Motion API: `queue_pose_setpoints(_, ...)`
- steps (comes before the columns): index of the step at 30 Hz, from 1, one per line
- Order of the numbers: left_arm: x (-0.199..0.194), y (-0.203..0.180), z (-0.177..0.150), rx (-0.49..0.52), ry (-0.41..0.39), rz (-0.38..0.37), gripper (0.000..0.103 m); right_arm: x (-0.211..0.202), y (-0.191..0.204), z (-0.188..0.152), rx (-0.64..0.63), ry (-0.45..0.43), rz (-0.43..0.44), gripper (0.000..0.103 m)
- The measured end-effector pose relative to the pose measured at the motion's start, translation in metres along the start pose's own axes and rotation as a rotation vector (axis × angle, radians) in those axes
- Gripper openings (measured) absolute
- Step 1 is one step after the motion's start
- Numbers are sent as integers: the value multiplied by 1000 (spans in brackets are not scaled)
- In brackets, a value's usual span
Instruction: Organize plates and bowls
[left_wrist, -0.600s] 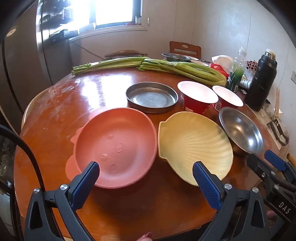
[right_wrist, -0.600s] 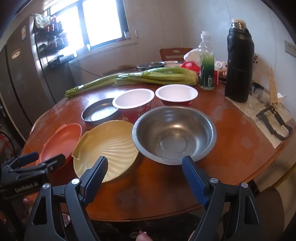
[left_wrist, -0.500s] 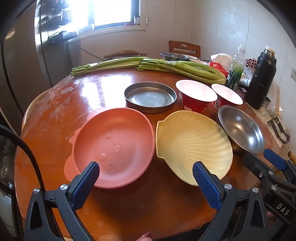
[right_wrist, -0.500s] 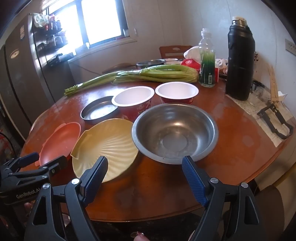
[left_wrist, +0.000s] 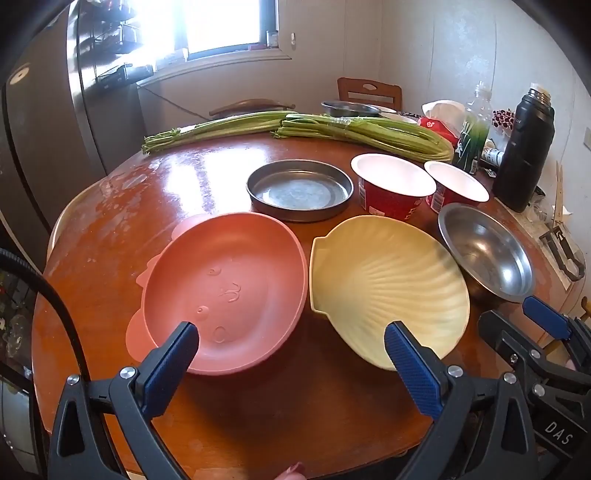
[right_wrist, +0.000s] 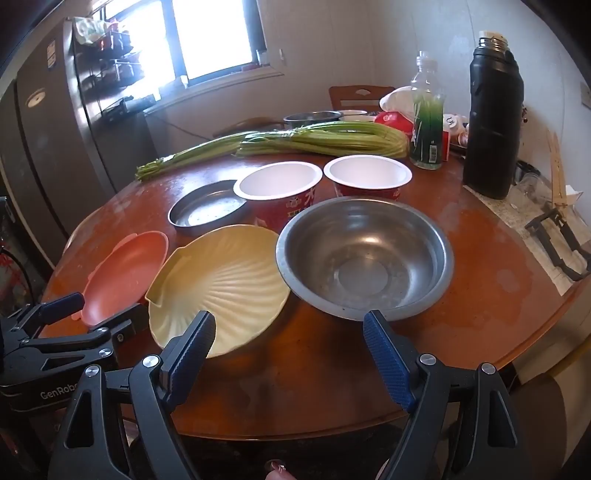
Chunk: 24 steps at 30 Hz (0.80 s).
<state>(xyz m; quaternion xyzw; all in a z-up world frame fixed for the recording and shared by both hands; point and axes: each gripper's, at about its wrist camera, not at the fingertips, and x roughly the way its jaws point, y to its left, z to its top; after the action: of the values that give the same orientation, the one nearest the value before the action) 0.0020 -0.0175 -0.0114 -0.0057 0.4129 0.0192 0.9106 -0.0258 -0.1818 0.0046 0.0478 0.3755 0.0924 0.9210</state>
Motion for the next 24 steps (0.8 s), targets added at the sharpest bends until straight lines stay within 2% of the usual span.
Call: queue_pose_setpoints(24, 0, -3, -4, 10, 2, -3, 101, 2, 0, -5, -10, 9, -16, 83)
